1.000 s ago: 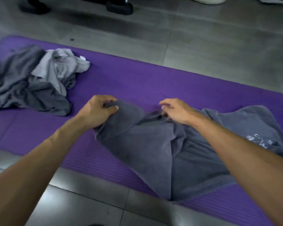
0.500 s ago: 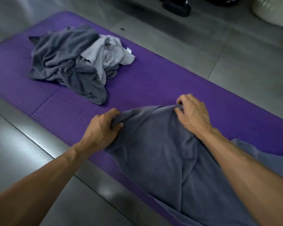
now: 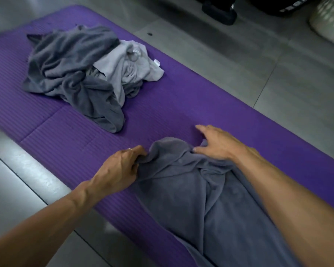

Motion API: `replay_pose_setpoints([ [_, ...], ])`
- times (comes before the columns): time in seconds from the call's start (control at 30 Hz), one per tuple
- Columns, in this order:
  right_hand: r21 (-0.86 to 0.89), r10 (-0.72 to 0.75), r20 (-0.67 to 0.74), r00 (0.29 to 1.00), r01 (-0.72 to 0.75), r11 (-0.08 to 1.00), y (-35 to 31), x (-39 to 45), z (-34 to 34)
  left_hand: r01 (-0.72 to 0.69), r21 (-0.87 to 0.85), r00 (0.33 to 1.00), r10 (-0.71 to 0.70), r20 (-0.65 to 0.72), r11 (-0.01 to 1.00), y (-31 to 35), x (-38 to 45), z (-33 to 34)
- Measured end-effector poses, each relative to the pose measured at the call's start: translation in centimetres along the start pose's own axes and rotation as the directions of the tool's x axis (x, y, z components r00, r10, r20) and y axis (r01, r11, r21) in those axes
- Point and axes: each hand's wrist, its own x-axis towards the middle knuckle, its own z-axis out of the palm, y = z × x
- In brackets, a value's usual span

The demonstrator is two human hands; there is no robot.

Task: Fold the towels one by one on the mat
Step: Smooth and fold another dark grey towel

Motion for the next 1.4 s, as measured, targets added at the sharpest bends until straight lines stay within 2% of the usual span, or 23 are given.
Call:
replay_pose_setpoints([
  [0.07,-0.129,-0.051,0.109,0.993,0.065,0.989,-0.9,0.5,0.6,0.014,-0.011,0.999,-0.014,-0.035,1.0,-0.3,0.2,0.0],
  [0.23,-0.229,-0.172,0.086,0.981,0.187,0.955,-1.5,-0.1,0.8,0.121,-0.086,0.988,-0.129,-0.088,0.989,-0.9,-0.2,-0.1],
  [0.3,-0.189,-0.224,-0.042,0.974,0.212,0.959,-1.3,0.3,-0.3,0.165,-0.146,0.977,-0.182,-0.112,0.975,-0.9,-0.6,-0.2],
  [0.4,0.042,-0.216,-0.336,0.917,0.244,0.969,-1.2,1.9,-3.9,0.219,-0.233,0.959,-0.253,-0.126,0.947,-1.1,-0.9,-1.0],
  [0.5,-0.168,-0.316,-0.549,0.773,0.268,0.949,-2.5,4.6,-5.6,0.322,-0.277,0.93,-0.357,-0.088,0.905,-1.8,-0.7,-2.6],
  [0.53,-0.244,-0.356,-0.531,0.769,0.263,0.933,-3.4,5.7,-5.5,0.348,-0.235,0.921,-0.378,-0.093,0.907,-2.1,-0.7,-2.9],
  [0.57,-0.3,-0.377,-0.42,0.825,0.266,0.916,-4.3,6.7,-5.1,0.385,-0.152,0.91,-0.402,-0.103,0.91,-2.5,-0.6,-3.1],
  [0.6,-0.327,-0.358,-0.241,0.902,0.272,0.905,-5.0,7.7,-4.2,0.429,-0.044,0.895,-0.432,-0.114,0.902,-2.7,-0.7,-3.3],
  [0.63,-0.328,-0.311,-0.083,0.947,0.269,0.906,-5.2,8.5,-3.3,0.464,0.055,0.882,-0.455,-0.122,0.884,-2.8,-0.7,-3.3],
  [0.67,-0.296,-0.284,-0.032,0.958,0.262,0.918,-5.0,9.0,-2.7,0.473,0.125,0.879,-0.456,-0.144,0.872,-2.8,-0.7,-3.3],
  [0.7,-0.23,-0.27,-0.106,0.957,0.241,0.943,-4.7,9.3,-2.6,0.45,0.185,0.89,-0.421,-0.176,0.874,-2.7,-0.7,-3.2],
  [0.73,-0.144,-0.228,-0.261,0.938,0.195,0.97,-4.4,9.5,-2.7,0.402,0.256,0.911,-0.355,-0.212,0.879,-2.5,-0.7,-3.0],
  [0.77,-0.04,-0.133,-0.401,0.906,0.128,0.991,-4.2,9.6,-3.1,0.346,0.323,0.928,-0.271,-0.255,0.881,-2.3,-0.6,-2.7],
  [0.8,0.086,-0.001,-0.456,0.89,0.046,0.995,-4.0,9.9,-3.6,0.283,0.381,0.944,-0.186,-0.272,0.88,-2.0,-0.5,-2.4],
  [0.83,0.216,0.134,-0.402,0.906,-0.048,0.975,-3.7,10.3,-4.1,0.215,0.431,0.962,-0.113,-0.25,0.876,-1.6,-0.3,-1.9],
  [0.87,0.331,0.241,-0.278,0.93,-0.143,0.933,-3.4,10.9,-4.3,0.151,0.467,0.976,-0.058,-0.208,0.871,-1.3,-0.1,-1.4],
  [0.93,0.384,0.31,-0.076,0.948,-0.259,0.886,-3.3,11.8,-4.3,0.09,0.479,0.992,-0.034,-0.125,0.873,-1.0,0.3,-0.6],
  [0.97,0.368,0.303,-0.064,0.951,-0.26,0.893,-3.2,12.2,-4.2,0.089,0.471,0.994,-0.05,-0.095,0.878,-1.0,0.5,-0.3],
  [1.1,0.366,0.246,-0.331,0.911,-0.117,0.923,-3.6,14.4,-5.3,0.061,0.481,0.998,-0.043,-0.047,0.874,-1.4,1.1,-0.4],
  [1.13,0.39,0.238,-0.354,0.904,-0.089,0.916,-3.8,15.2,-5.9,0.045,0.491,0.999,-0.029,-0.042,0.87,-1.6,1.2,-0.6],
  [1.2,0.425,0.235,-0.26,0.937,-0.108,0.899,-4.3,16.2,-6.8,0.038,0.503,0.999,-0.014,-0.052,0.864,-1.8,1.6,-0.8],
  [1.27,0.364,0.229,-0.153,0.961,-0.16,0.917,-3.6,15.8,-6.8,0.047,0.473,0.998,-0.021,-0.062,0.88,-1.5,2.3,-0.9],
  [1.4,0.281,0.279,-0.09,0.956,-0.244,0.928,1.0,10.4,-5.2,-0.018,0.393,0.994,0.06,-0.094,0.919,1.0,5.2,0.2],
])
